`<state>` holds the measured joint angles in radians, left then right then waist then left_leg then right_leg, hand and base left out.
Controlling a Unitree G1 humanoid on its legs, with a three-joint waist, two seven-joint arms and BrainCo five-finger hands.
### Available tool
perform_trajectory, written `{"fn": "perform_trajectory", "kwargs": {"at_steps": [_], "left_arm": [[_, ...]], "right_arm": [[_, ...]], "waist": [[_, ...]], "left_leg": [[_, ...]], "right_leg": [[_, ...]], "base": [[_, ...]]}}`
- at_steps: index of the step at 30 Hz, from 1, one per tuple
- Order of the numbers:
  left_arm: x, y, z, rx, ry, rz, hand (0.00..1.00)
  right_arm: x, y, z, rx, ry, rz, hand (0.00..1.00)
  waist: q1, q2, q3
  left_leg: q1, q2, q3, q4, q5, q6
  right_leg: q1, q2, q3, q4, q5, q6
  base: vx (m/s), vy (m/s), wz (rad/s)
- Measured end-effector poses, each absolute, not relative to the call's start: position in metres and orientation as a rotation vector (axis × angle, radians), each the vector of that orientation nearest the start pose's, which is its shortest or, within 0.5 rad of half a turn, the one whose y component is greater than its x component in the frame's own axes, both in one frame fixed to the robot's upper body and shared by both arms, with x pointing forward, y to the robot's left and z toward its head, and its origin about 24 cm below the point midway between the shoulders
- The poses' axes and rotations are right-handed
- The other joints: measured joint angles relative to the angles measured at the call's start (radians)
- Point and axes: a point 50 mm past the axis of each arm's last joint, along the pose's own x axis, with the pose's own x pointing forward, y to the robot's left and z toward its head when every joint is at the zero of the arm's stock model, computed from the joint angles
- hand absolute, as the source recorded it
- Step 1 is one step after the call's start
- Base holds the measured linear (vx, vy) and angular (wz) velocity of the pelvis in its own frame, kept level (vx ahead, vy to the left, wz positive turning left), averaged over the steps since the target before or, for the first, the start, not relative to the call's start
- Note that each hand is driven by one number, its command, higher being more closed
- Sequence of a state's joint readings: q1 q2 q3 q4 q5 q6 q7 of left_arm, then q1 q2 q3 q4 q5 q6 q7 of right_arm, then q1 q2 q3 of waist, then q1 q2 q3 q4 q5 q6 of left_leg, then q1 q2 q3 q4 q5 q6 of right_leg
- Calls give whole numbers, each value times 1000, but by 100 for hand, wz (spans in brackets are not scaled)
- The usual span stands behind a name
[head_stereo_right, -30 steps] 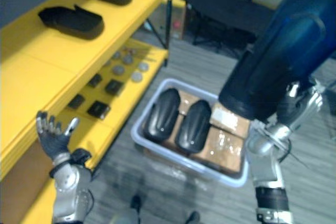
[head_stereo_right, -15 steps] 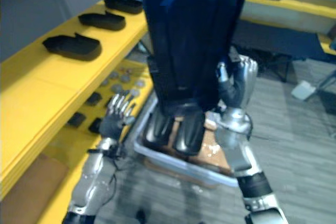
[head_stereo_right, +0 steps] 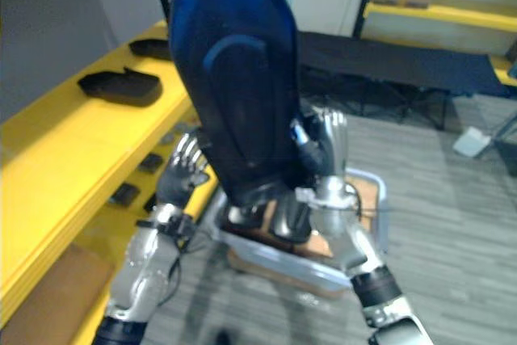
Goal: Walk over and take plastic housings, then place them on the shelf
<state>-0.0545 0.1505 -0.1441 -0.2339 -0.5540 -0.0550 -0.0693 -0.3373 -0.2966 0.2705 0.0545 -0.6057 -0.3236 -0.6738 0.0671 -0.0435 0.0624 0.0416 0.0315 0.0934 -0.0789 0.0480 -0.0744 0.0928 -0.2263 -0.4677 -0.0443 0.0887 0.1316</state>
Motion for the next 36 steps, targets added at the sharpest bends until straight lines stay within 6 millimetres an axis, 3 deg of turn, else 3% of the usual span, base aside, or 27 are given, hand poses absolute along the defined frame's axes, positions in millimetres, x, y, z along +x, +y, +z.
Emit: {"fn": "perform_trajectory", "kwargs": {"at_steps": [7,18,36], "left_arm": [[245,123,131,-431,-377,-426,0],[241,115,121,-438,-315,-469,0],[237,113,111,-335,-273,-416,0]], "right_arm": [[284,-121,137,-650,-846,-231,100],[286,-116,123,-684,-793,-237,100],[282,-92,102,-706,-746,-119,100]], "waist": [[0,1,0],[0,11,-20],[3,14,-22]], "left_leg": [[-1,-2,-3,0,0,0],[-7,-8,-13,0,4,5],[-8,-7,-26,-1,11,4]], "right_leg": [[0,-1,-2,0,0,0],[0,-7,-13,0,0,0],[2,-6,-27,0,-1,-1]], "base": [[0,0,0],[1,3,2],[-2,1,2]]}}
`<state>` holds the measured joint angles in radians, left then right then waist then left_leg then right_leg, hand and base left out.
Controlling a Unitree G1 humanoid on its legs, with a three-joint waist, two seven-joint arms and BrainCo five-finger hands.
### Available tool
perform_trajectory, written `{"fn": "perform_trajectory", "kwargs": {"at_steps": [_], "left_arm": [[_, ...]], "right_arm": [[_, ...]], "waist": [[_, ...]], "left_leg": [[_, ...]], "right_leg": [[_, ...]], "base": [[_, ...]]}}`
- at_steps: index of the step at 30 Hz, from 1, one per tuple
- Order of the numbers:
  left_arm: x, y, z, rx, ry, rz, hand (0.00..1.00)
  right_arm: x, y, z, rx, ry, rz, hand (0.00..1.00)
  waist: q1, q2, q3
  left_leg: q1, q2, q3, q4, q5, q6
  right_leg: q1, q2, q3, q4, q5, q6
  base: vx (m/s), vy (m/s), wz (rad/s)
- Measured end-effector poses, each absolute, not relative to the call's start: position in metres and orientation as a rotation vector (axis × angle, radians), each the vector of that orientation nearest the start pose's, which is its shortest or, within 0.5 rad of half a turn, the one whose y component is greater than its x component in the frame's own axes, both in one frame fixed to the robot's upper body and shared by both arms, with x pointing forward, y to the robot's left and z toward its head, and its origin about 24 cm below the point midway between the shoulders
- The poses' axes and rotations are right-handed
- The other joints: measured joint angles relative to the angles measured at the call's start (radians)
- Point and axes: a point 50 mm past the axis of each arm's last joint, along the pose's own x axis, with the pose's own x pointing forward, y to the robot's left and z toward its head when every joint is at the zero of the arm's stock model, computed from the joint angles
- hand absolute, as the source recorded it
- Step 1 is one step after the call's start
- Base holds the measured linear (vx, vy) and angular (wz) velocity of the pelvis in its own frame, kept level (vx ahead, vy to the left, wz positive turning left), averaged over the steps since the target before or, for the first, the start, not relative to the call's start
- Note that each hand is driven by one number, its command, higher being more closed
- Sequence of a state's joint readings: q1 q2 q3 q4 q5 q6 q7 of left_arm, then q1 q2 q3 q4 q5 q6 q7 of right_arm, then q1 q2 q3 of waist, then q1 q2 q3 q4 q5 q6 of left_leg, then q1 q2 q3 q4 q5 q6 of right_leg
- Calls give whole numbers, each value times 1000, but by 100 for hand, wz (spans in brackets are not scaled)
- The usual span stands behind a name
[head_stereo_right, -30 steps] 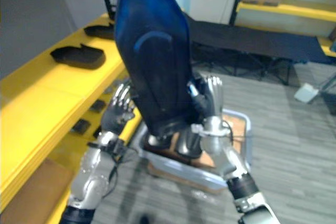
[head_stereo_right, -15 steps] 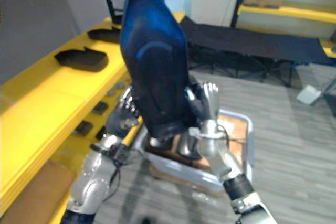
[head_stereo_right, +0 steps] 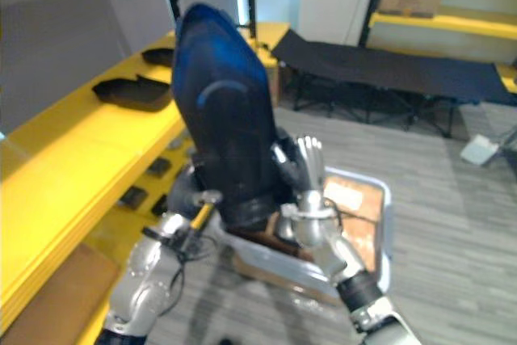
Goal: Walk over and take plastic housings, then place them on the shelf
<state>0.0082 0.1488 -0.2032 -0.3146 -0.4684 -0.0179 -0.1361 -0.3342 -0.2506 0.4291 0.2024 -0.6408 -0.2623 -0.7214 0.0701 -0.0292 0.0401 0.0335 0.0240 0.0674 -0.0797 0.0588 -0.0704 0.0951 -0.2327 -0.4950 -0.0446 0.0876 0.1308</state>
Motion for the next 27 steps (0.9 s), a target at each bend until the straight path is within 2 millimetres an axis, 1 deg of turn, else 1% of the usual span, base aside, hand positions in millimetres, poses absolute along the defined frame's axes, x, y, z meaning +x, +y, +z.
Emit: {"fn": "perform_trajectory", "kwargs": {"at_steps": [3,4,7,10,18,27], "left_arm": [[237,115,109,-323,-260,-376,0],[237,115,108,-325,-256,-364,100],[237,117,106,-301,-245,-313,100],[238,119,100,-298,-218,-267,100],[240,128,87,-302,-163,-180,100],[240,130,87,-337,-154,-174,100]], "right_arm": [[281,-87,98,-700,-737,-99,100],[281,-86,98,-698,-736,-96,100],[280,-83,95,-690,-727,-80,100],[278,-80,87,-690,-693,-61,100],[268,-75,74,-666,-665,-49,100],[265,-71,74,-640,-672,-77,100]], "waist": [[2,0,0],[3,0,0],[3,0,0],[3,0,0],[3,0,0],[1,-2,-2]], "left_leg": [[-1,0,-1,0,0,0],[-1,0,-1,0,0,0],[-1,0,-1,0,0,0],[-1,0,-1,0,0,0],[-1,0,1,-1,0,0],[0,1,6,-1,0,0]], "right_leg": [[0,0,0,0,0,0],[0,0,0,0,0,0],[0,0,0,0,0,0],[0,0,0,0,0,0],[-3,0,1,0,0,0],[-5,0,5,0,0,0]], "base": [[0,0,0],[0,0,0],[0,0,0],[0,0,0],[0,0,0],[0,0,0]]}}
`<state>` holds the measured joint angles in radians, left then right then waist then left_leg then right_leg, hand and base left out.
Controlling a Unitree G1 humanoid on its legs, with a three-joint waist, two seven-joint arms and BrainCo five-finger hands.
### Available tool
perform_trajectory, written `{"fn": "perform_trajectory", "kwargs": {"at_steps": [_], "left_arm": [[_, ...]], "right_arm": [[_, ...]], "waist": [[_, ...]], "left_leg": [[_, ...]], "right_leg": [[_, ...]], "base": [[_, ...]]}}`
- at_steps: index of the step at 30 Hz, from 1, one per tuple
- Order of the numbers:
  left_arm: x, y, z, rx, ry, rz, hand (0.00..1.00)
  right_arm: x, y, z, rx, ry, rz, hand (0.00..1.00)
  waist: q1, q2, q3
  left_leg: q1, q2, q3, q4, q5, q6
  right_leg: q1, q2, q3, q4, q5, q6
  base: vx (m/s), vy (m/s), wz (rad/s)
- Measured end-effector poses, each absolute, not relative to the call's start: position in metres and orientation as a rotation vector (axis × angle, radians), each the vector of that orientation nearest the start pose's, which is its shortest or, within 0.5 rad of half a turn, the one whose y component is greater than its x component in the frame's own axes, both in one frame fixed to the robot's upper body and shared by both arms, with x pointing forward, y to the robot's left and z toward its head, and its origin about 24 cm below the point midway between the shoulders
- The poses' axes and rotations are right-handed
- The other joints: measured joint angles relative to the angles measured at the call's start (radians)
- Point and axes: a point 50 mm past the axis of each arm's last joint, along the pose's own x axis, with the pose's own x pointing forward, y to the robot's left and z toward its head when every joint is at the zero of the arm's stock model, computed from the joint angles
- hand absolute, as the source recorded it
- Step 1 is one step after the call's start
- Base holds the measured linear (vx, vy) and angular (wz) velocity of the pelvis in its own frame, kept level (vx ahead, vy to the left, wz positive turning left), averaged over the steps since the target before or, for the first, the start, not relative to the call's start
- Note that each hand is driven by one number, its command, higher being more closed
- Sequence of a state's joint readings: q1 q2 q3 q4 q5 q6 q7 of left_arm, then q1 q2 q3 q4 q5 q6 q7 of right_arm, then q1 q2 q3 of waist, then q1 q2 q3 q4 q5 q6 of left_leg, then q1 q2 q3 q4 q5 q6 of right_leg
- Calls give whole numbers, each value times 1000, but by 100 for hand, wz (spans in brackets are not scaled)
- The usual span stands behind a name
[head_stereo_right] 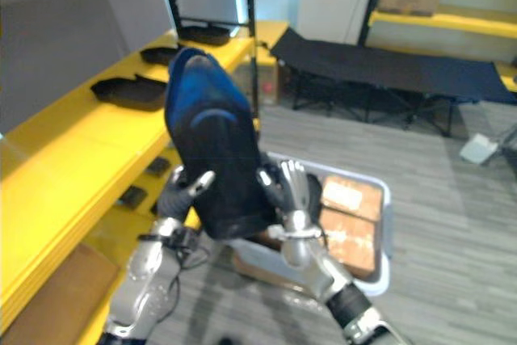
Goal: Walk over and take plastic housings, then place them on the shelf
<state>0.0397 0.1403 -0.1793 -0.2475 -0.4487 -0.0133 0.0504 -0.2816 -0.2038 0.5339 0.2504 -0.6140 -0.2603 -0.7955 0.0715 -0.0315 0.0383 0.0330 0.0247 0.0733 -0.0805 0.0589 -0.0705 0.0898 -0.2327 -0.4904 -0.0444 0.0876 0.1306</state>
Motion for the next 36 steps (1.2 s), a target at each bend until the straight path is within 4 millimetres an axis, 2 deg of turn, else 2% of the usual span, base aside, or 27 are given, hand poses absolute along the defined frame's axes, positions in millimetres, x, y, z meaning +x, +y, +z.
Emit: {"fn": "perform_trajectory", "kwargs": {"at_steps": [9,10,16,21,24,28,31,33,36], "left_arm": [[241,131,77,-492,-98,-206,100],[241,131,77,-500,-98,-206,100],[240,132,78,-596,-113,-228,100],[238,132,80,-600,-149,-215,100],[233,132,76,-590,-155,-144,100],[230,136,78,-446,-185,-46,100],[223,144,70,-323,-173,72,100],[222,152,71,-248,-190,145,100],[219,171,76,-186,-252,312,100]], "right_arm": [[261,-65,74,-615,-692,-82,100],[261,-65,75,-612,-696,-82,0],[257,-58,87,-535,-743,-66,0],[254,-55,93,-474,-759,-60,0],[250,-50,109,-361,-803,-56,0],[248,-52,124,-244,-789,-38,0],[246,-73,140,-124,-781,-142,0],[242,-94,136,-79,-727,-212,0],[230,-128,113,-37,-577,-285,0]], "waist": [[-2,-3,-18],[-2,-3,-19],[-7,1,-21],[-7,5,-23],[-11,6,-24],[-15,7,-24],[-25,6,-24],[-27,6,-24],[-33,5,-24]], "left_leg": [[1,1,17,0,0,0],[1,1,20,0,0,0],[0,1,24,0,0,0],[0,1,23,0,0,0],[0,1,23,0,0,0],[0,1,23,0,0,0],[1,2,26,0,-1,0],[2,3,36,0,-2,0],[10,8,58,0,-10,-3]], "right_leg": [[-7,0,11,0,-1,-1],[-12,0,19,0,-2,-4],[-16,-1,23,0,-3,-4],[-16,-1,23,1,-2,-4],[-16,-1,23,1,-2,-3],[-16,-1,24,2,-2,-4],[-17,-1,26,2,-2,-4],[-18,0,30,2,-2,-3],[-26,5,56,0,-2,-4]], "base": [[-2,1,-3],[-13,8,-11],[-4,3,-3],[0,0,0],[0,0,0],[0,0,0],[-2,3,-1],[-6,9,-8],[-3,4,-23]]}}
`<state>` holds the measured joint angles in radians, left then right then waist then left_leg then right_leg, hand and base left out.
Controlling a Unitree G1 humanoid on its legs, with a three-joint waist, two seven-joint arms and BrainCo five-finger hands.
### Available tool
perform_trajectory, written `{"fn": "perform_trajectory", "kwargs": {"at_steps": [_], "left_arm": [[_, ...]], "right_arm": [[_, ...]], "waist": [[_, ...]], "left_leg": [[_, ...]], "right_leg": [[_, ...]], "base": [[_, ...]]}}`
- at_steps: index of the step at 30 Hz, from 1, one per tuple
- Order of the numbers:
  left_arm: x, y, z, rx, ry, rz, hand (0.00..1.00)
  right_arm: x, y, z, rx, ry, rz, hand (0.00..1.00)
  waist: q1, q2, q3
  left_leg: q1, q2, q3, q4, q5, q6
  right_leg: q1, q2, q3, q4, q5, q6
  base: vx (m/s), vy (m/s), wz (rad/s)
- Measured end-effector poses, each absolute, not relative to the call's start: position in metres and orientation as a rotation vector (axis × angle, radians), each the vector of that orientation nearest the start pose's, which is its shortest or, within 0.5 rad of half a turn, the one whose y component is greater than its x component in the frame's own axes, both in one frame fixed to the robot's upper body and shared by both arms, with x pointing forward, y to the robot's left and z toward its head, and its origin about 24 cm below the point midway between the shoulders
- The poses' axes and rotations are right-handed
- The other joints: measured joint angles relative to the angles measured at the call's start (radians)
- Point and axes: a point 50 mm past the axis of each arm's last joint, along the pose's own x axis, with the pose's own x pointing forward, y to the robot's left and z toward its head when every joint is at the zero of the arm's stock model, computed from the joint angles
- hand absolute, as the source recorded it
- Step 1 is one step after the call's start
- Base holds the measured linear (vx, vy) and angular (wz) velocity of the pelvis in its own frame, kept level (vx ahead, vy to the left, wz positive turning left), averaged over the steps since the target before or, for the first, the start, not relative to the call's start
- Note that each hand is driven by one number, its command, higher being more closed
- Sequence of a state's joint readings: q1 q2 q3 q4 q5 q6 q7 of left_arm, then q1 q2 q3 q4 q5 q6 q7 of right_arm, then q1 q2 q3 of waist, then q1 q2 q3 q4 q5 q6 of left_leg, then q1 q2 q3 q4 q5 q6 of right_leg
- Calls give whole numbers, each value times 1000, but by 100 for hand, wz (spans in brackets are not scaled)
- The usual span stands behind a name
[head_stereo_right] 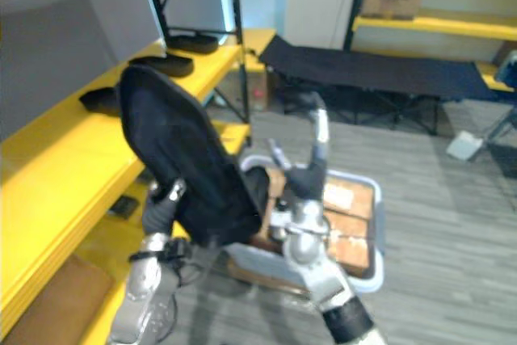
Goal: Walk over and take plastic housings, then place them on the shelf
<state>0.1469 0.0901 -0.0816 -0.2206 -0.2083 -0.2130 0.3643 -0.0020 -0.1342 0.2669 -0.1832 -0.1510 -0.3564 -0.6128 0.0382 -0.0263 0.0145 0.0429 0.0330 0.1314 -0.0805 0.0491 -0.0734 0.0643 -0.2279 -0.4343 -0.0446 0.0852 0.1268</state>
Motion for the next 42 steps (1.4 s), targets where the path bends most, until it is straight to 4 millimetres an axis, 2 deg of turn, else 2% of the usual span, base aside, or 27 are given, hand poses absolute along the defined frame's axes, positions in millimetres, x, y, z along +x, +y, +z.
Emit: {"fn": "perform_trajectory", "kwargs": {"at_steps": [2,5,8,10,13,15,18,23,25,26,27,30,31,33,36,39,40,41,42], "left_arm": [[217,181,79,-173,-287,405,100],[212,191,82,-200,-340,501,100],[205,196,82,-215,-370,546,100],[200,197,78,-213,-368,554,100],[191,201,73,-230,-344,585,100],[188,204,70,-236,-336,615,100],[182,206,73,-229,-347,628,100],[174,220,95,-157,-459,733,100],[167,230,102,-128,-497,801,100],[165,234,103,-123,-502,823,100],[156,243,105,-102,-514,885,100],[137,258,104,-56,-507,987,100],[126,265,103,-30,-496,1040,100],[116,270,100,-2,-473,1081,100],[98,275,91,8,-419,1150,100],[95,274,91,-11,-431,1117,100],[97,273,93,-16,-449,1079,100],[99,272,96,-12,-470,1046,100],[99,271,97,-9,-484,1029,100]], "right_arm": [[223,-146,96,-12,-474,-309,0],[209,-170,67,5,-300,-343,0],[192,-192,23,13,-87,-418,0],[175,-208,-9,13,67,-483,0],[155,-218,-33,13,183,-515,0],[154,-217,-32,14,164,-485,0],[164,-206,-24,38,95,-395,0],[204,-154,-2,90,-23,-126,0],[217,-131,8,103,-68,-21,0],[219,-128,11,103,-77,-6,0],[225,-122,17,99,-105,21,0],[233,-120,25,82,-142,44,0],[237,-119,29,72,-161,55,0],[241,-116,32,60,-174,73,0],[246,-107,39,46,-204,113,0],[247,-104,37,38,-178,109,0],[246,-108,34,32,-155,84,0],[244,-113,30,14,-137,54,0],[243,-116,28,-1,-125,41,0]], "waist": [[-4,-1,1],[-31,-2,2],[-53,-6,6],[-55,-8,7],[-56,-5,9],[-56,-4,10],[-53,-7,19],[-20,-10,36],[14,-7,43],[25,-6,44],[49,-6,44],[84,-10,48],[103,-18,53],[128,-24,57],[166,-22,79],[163,-30,84],[155,-30,89],[139,-24,91],[135,-21,94]], "left_leg": [[8,6,22,0,-6,-3],[8,11,41,0,-10,-5],[7,18,51,0,-15,-9],[9,20,66,0,-19,-11],[9,24,67,0,-24,-14],[8,25,67,0,-25,-14],[7,23,40,0,-27,-12],[-20,14,-27,0,-27,-13],[-32,8,-90,0,-11,-14],[-35,7,-102,0,-9,-13],[-44,3,-137,0,-6,-13],[-44,-6,-184,1,-3,-12],[-43,-11,-206,7,-4,-10],[-43,-15,-213,23,-12,-5],[-50,-23,-237,121,-72,-1],[-123,-47,-239,255,-137,15],[-140,-29,-180,286,-156,34],[-151,5,-91,301,-155,34],[-149,14,-64,297,-144,26]], "right_leg": [[-8,5,23,0,-1,-1],[-16,10,36,-2,-1,-2],[-26,14,53,-2,2,3],[-27,18,58,-3,3,3],[-27,23,59,-4,3,3],[-26,23,58,-5,3,3],[-9,21,45,-7,2,3],[12,17,-25,-14,-10,7],[37,17,-89,-14,-13,11],[44,17,-100,-14,-15,12],[58,17,-136,-14,-19,13],[88,15,-180,-13,-24,13],[105,9,-200,-6,-34,12],[113,2,-200,6,-41,12],[153,-4,-203,32,-58,-1],[203,-16,-298,55,-106,26],[225,-17,-341,59,-113,37],[245,-17,-378,69,-114,36],[253,-20,-395,74,-114,36]], "base": [[0,-7,-33],[4,-9,-16],[17,-9,-16],[27,-6,-9],[8,-1,-2],[1,-2,2],[-15,-2,17],[-34,1,40],[39,-24,77],[56,-27,80],[48,-15,72],[59,-1,58],[69,12,53],[42,18,26],[19,31,20],[-38,17,69],[-57,7,107],[-59,23,109],[-51,37,96]]}}
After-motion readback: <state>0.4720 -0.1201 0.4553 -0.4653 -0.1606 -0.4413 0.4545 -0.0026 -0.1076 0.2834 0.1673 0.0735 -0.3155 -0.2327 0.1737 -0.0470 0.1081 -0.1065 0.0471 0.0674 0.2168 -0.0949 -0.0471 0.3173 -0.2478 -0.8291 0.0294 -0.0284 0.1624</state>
